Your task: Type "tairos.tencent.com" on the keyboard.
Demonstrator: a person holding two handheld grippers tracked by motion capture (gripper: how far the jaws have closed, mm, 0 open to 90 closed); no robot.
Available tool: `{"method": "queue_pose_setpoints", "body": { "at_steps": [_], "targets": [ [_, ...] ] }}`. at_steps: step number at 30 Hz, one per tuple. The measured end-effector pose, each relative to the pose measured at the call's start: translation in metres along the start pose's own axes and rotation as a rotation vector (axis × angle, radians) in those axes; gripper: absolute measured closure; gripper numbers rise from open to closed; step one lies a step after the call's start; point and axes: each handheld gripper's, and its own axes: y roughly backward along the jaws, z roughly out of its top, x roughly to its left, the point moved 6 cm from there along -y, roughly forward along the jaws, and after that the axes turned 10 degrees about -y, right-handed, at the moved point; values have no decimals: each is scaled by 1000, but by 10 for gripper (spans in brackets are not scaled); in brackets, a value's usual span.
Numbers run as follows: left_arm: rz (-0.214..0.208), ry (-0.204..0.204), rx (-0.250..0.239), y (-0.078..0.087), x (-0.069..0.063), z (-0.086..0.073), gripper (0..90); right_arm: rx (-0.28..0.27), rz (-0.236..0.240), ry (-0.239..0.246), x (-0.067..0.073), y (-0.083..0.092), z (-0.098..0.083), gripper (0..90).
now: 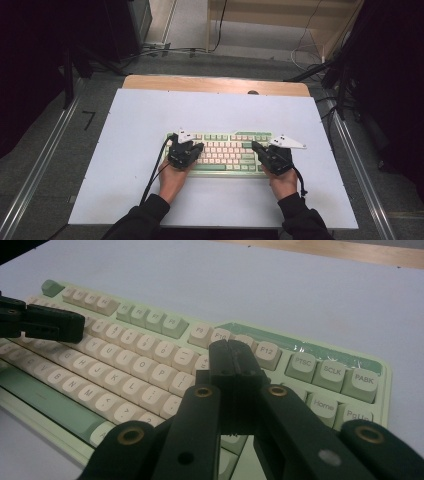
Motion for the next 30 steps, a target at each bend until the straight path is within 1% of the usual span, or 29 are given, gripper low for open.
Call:
{"method": "queue_pose_setpoints", "body": {
  "at_steps": [4, 8, 14, 17, 22, 23, 30],
  "targets": [
    [1, -1, 14, -2, 0, -1, 900, 0, 1, 1, 0, 0, 0, 873],
    [2, -2, 18, -2, 0, -1, 900, 1, 1, 1, 0, 0, 0, 873],
    [2, 7, -15, 5, 1, 3, 900, -3, 2, -2, 0, 0, 0, 873],
    [1, 14, -29, 12, 3, 5, 900, -4, 4, -2, 0, 0, 0, 873],
    [-3, 19, -41, 18, 5, 5, 900, -5, 5, -2, 0, 0, 1, 873],
    [0, 16, -40, 20, 6, 5, 900, -5, 6, -2, 1, 0, 0, 872],
    [13, 46, -70, 34, 16, 2, 900, 0, 10, 4, 3, -1, 0, 872]
  ]
}}
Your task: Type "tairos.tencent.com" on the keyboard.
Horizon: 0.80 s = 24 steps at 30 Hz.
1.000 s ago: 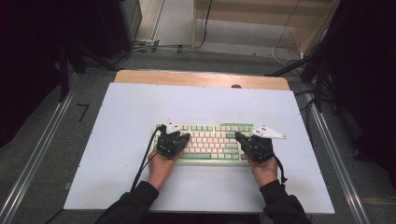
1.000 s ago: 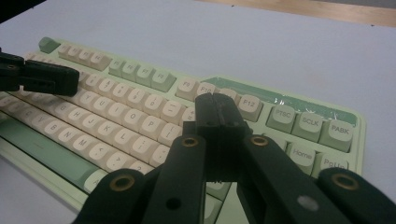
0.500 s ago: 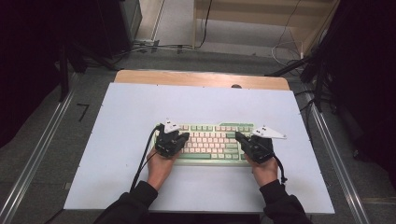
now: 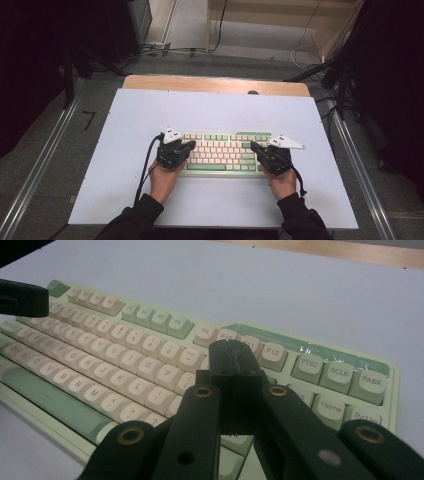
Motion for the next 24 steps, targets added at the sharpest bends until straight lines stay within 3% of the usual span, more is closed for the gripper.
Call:
{"method": "queue_pose_setpoints", "body": {
  "at_steps": [7, 24],
  "targets": [
    [1, 16, -5, 14, 7, -6, 900, 4, 12, 4, 6, -4, 0, 873],
    [18, 22, 7, 27, 18, -17, 900, 15, 37, 20, 18, -11, 1, 872]
  ]
}}
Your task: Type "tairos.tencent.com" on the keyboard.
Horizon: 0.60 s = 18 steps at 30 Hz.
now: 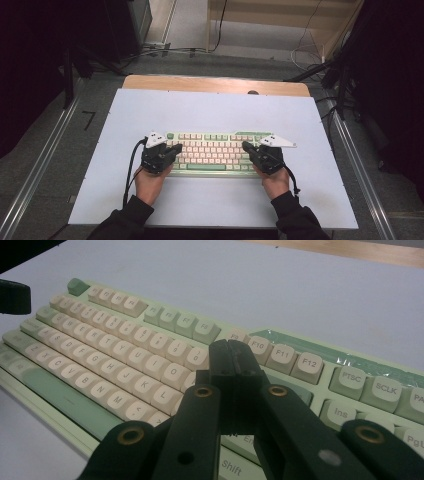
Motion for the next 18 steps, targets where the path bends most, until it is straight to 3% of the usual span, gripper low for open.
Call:
{"method": "queue_pose_setpoints", "body": {
  "at_steps": [10, 18],
  "targets": [
    [6, 1, 14, 1, 3, -5, 900, 3, 9, 9, 5, -4, 1, 872],
    [20, -12, 59, -7, 5, -13, 900, 5, 12, 13, 7, -6, 1, 872]
  ]
}}
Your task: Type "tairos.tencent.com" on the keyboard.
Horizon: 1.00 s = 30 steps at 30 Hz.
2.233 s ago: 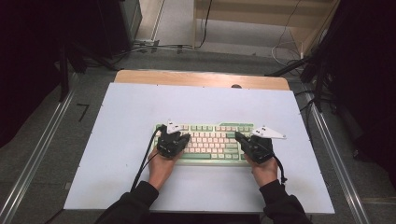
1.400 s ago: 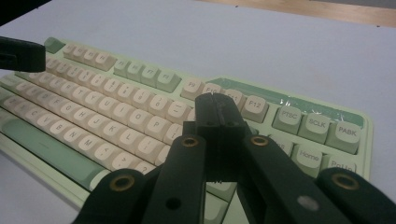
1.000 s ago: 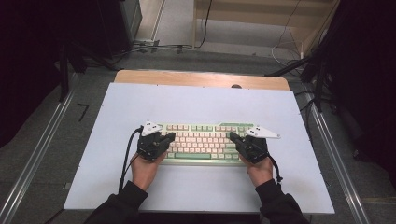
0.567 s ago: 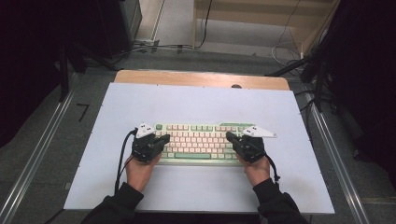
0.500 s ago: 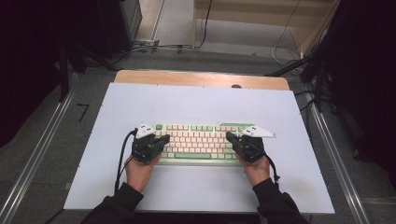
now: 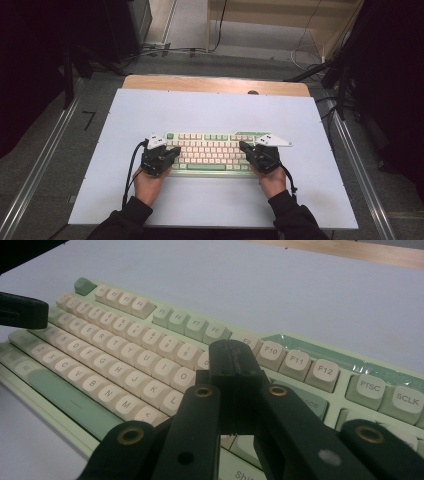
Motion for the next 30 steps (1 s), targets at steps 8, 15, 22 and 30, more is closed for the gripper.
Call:
{"method": "queue_pose_setpoints", "body": {
  "at_steps": [8, 15, 22, 30],
  "targets": [
    [8, -4, 12, -3, 0, -2, 900, -1, 3, 5, 1, -1, 0, 872],
    [14, -4, 14, -4, 2, -3, 900, -2, 2, 3, 1, 0, 1, 872],
    [18, -12, 18, -5, 1, -3, 900, -3, 1, 2, 1, 0, 1, 873],
    [24, -22, 32, -7, 0, -6, 900, -6, 3, 2, 1, 1, 1, 872]
  ]
}}
